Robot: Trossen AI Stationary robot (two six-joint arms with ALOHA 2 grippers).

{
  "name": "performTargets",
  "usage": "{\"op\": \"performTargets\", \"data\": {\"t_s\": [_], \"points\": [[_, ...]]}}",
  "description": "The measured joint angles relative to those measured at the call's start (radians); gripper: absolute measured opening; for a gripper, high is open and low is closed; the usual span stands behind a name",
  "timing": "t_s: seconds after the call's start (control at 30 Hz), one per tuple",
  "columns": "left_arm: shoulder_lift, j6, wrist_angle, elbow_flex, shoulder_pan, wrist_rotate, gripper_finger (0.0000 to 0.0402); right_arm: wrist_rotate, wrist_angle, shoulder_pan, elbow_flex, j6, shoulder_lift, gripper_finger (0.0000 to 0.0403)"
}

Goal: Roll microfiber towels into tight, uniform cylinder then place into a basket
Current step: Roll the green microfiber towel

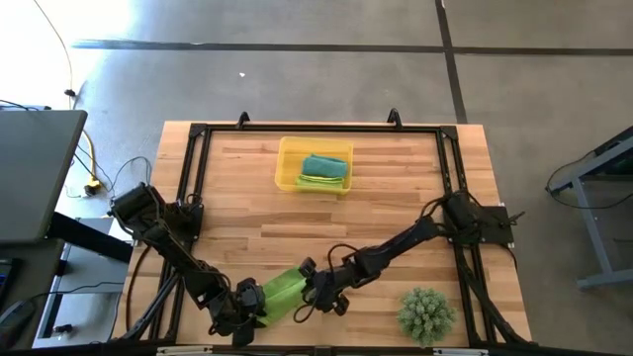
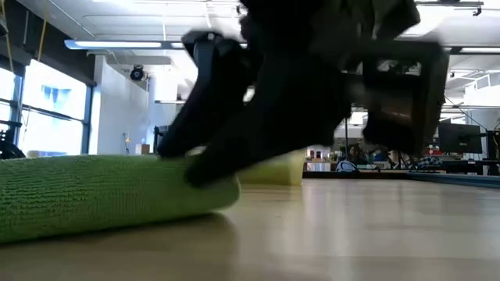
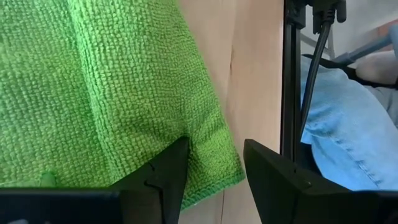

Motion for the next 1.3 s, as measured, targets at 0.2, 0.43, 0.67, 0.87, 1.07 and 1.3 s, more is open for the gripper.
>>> {"op": "performTargets", "data": {"t_s": [0.2, 0.43, 0.67, 0.87, 1.07, 1.3], "points": [[0.000, -0.016, 0.013, -0.003, 0.000, -0.004, 0.0151, 0.052, 0.008, -0.003, 0.001, -0.009, 0.048, 0.0153], [0.000, -0.020, 0.022, -0.003, 0.000, -0.004, 0.0151, 0.099, 0.009, -0.014, 0.005, 0.036, 0.061, 0.0154], [-0.005, -0.015, 0.036, -0.003, -0.014, -0.008, 0.0151, 0.086, -0.036, -0.035, 0.007, 0.243, 0.063, 0.0127], [-0.053, 0.080, 0.013, -0.006, -0.028, 0.016, 0.0150, 0.083, -0.033, -0.039, 0.008, 0.345, 0.094, 0.0038], [-0.147, 0.145, -0.042, -0.006, -0.043, 0.076, 0.0149, 0.025, -0.037, -0.053, 0.008, 0.546, 0.104, 0.0011], [-0.191, 0.207, -0.035, -0.005, -0.042, 0.003, 0.0149, -0.432, -0.032, -0.148, 0.005, 0.924, 0.107, 0.0005]]}}
